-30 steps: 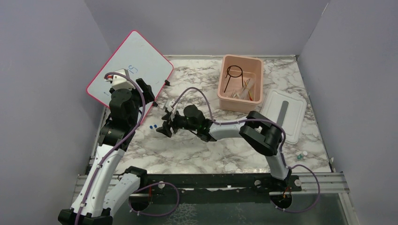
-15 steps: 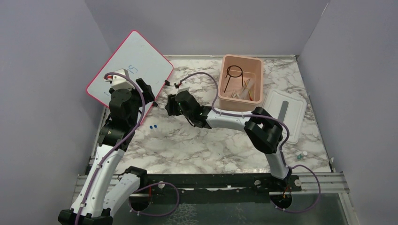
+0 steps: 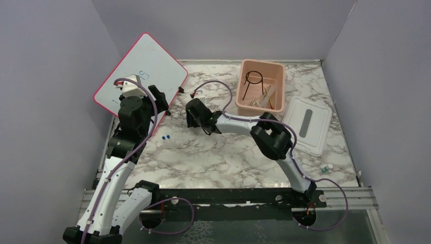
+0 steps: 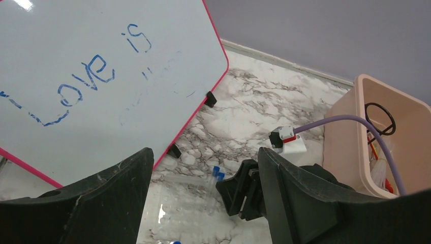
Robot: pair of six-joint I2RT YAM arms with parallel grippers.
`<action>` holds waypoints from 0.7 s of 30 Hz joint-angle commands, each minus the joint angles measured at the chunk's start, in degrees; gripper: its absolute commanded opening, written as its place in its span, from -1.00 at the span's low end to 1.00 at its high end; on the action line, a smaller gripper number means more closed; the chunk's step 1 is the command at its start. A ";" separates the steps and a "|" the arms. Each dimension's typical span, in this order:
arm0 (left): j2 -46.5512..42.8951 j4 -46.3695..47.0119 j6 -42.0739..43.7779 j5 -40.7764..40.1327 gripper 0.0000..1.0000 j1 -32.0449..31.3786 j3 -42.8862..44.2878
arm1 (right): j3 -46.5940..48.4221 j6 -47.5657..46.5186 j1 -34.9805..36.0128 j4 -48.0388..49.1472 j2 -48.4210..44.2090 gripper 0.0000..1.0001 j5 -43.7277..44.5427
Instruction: Organize the chemistry lab equipment
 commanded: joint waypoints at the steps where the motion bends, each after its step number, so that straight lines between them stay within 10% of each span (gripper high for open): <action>1: -0.09 0.72 0.81 1.21 0.55 0.42 -0.76 | 3.55 -1.18 0.34 -1.44 2.45 -0.04 -1.37; 21: -0.68 0.65 0.80 0.38 0.55 0.51 -0.93 | 8.92 -3.97 0.34 -11.00 6.24 -0.38 1.17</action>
